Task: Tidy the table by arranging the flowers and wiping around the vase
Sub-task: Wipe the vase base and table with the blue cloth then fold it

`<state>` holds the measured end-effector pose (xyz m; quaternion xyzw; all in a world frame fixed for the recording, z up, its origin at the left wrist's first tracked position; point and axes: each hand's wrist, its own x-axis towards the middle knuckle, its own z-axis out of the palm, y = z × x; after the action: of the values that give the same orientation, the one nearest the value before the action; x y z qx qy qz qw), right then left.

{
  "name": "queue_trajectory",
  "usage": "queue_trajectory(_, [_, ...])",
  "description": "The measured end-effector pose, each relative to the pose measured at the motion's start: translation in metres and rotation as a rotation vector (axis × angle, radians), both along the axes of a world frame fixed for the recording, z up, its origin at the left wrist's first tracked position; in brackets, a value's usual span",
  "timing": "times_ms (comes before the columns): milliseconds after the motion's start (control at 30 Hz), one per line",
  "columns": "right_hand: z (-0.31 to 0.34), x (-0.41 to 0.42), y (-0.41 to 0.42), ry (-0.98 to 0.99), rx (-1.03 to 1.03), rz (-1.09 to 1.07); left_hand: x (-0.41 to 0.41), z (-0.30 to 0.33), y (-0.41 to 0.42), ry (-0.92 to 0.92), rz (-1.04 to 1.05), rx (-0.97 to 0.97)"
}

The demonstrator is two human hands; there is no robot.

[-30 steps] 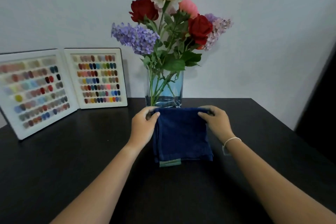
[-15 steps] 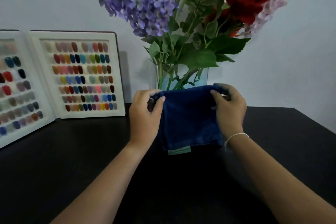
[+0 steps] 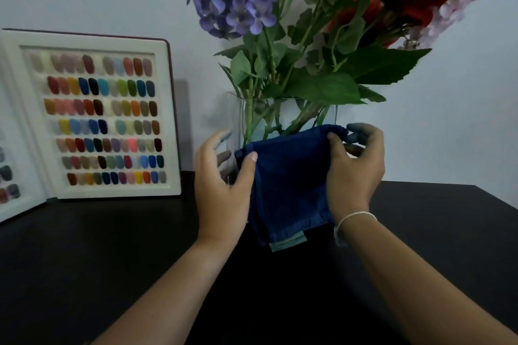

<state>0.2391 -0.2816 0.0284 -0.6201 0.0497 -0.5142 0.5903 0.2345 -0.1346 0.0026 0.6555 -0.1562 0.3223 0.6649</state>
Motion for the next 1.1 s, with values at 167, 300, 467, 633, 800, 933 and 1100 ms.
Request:
queue_trajectory(167, [-0.017,-0.006,0.014,0.054,-0.128,0.004,0.001,-0.009,0.003,0.025,-0.086,0.007])
queue_trajectory(300, [-0.030,-0.012,0.027,0.134,-0.233,0.054,0.000,-0.007,0.005,0.029,-0.186,-0.065])
queue_trajectory(467, [-0.029,-0.011,0.036,0.187,-0.282,0.081,0.005,-0.009,0.010,0.109,-0.253,-0.207])
queue_trajectory(633, [-0.029,-0.006,0.040,0.181,-0.350,0.045,0.008,-0.015,0.015,0.175,-0.361,-0.221])
queue_trajectory(800, [-0.034,-0.003,0.042,0.149,-0.421,0.017,0.010,-0.014,0.019,0.210,-0.356,-0.200])
queue_trajectory(933, [-0.035,-0.001,0.043,0.116,-0.471,0.021,0.010,-0.014,0.019,0.214,-0.345,-0.195])
queue_trajectory(1100, [-0.036,0.000,0.042,0.106,-0.515,0.021,0.011,-0.015,0.018,0.210,-0.337,-0.205])
